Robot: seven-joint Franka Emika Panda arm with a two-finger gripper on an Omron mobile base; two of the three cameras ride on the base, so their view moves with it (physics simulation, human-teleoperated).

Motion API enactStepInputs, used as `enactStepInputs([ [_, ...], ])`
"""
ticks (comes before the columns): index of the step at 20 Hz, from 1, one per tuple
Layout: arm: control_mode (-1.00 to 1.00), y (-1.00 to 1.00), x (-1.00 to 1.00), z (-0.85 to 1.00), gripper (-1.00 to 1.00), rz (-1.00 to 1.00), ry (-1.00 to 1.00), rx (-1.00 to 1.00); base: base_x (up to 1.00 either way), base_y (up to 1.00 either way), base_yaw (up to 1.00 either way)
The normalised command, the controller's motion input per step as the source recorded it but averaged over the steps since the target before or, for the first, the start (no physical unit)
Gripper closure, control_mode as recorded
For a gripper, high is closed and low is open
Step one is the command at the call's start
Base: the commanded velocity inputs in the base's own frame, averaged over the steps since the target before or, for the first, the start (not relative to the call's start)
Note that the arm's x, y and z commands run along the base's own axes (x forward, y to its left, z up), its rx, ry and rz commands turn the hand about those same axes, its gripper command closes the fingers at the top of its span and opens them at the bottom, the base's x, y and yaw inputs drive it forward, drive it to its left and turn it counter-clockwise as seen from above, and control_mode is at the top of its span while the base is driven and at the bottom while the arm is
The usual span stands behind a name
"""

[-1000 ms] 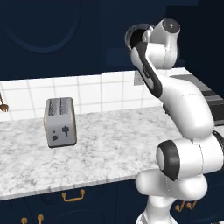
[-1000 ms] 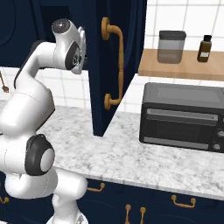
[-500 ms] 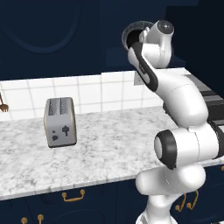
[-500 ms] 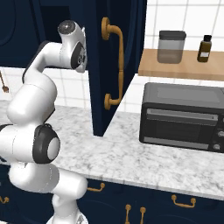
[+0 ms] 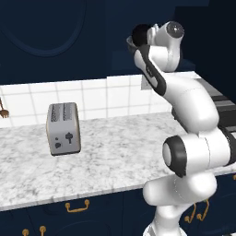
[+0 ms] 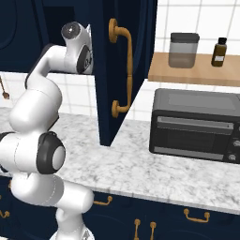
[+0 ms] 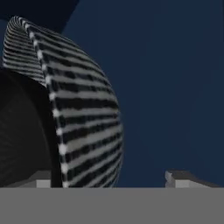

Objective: Pick up the bowls on the counter and stack them on top of one another in the open cabinet. Place the smaller bowl on top of the larger bowl.

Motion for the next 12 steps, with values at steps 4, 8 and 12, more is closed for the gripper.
enactStepInputs([
  [4,-1.00,0.02,-0.01,0.10,-1.00,-0.01,-0.33,0.00,0.00,0.00,0.00],
  [8,-1.00,0.01,-0.16,0.22,-1.00,-0.01,-0.36,-0.01,0.00,0.00,0.00],
  [12,-1.00,0.01,-0.47,0.24,-1.00,0.00,-0.16,0.00,0.00,0.00,0.00],
])
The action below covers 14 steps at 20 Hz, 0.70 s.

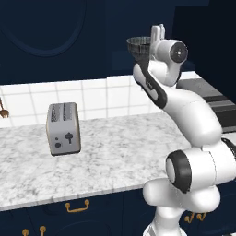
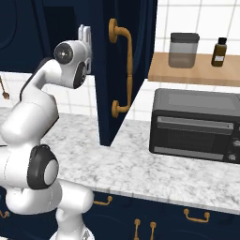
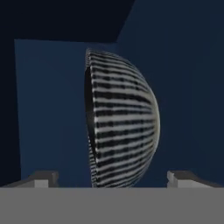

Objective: Pick up the bowls on the counter and stack them on top of one another in the open cabinet. Place the smaller bowl on top of the larger bowl.

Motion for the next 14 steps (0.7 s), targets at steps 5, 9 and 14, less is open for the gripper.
enactStepInputs([
  [5,-1.00,0.01,-0.86,0.07,-1.00,0.00,0.00,0.01,0.00,0.00,0.00],
  [9,-1.00,0.00,-1.00,-0.03,-1.00,0.00,0.06,0.00,0.00,0.00,0.00],
  [14,-1.00,0.01,-0.98,-0.14,-1.00,0.00,0.21,0.00,0.00,0.00,0.00],
])
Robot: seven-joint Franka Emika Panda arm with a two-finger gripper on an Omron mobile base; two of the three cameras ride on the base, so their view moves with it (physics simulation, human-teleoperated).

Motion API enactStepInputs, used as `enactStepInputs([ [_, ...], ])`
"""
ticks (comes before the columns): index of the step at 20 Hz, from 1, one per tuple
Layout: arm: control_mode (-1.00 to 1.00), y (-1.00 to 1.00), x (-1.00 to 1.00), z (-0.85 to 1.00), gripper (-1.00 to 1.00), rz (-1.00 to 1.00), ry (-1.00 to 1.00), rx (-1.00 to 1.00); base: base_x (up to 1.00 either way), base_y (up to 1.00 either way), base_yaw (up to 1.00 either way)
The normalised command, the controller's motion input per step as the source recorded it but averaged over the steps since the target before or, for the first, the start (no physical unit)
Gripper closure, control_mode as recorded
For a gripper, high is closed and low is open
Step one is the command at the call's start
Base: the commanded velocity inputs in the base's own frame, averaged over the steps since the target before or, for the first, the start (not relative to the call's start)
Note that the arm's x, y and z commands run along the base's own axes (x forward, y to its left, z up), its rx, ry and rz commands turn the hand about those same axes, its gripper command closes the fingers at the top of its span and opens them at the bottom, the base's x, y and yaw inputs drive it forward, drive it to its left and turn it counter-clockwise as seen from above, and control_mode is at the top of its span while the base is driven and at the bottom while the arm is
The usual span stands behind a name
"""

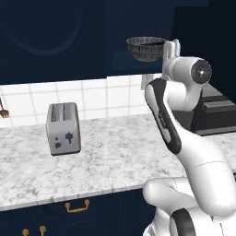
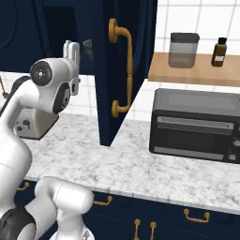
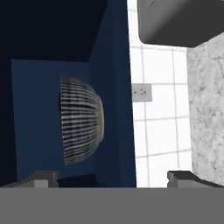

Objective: Pick up the bowls on the counter and stack them on top of one another in the open cabinet. Place the smaller bowl on top of the larger bowl.

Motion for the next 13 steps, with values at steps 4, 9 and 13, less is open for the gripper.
enactStepInputs([
  [4,-1.00,0.05,-0.74,-0.36,-1.00,0.00,0.35,0.00,0.00,0.00,0.00],
  [9,-1.00,0.00,-0.35,-0.94,-1.00,0.00,0.26,-0.02,0.00,0.00,0.00],
  [13,-1.00,0.00,-0.08,-1.00,-1.00,0.00,0.26,0.00,0.00,0.00,0.00],
])
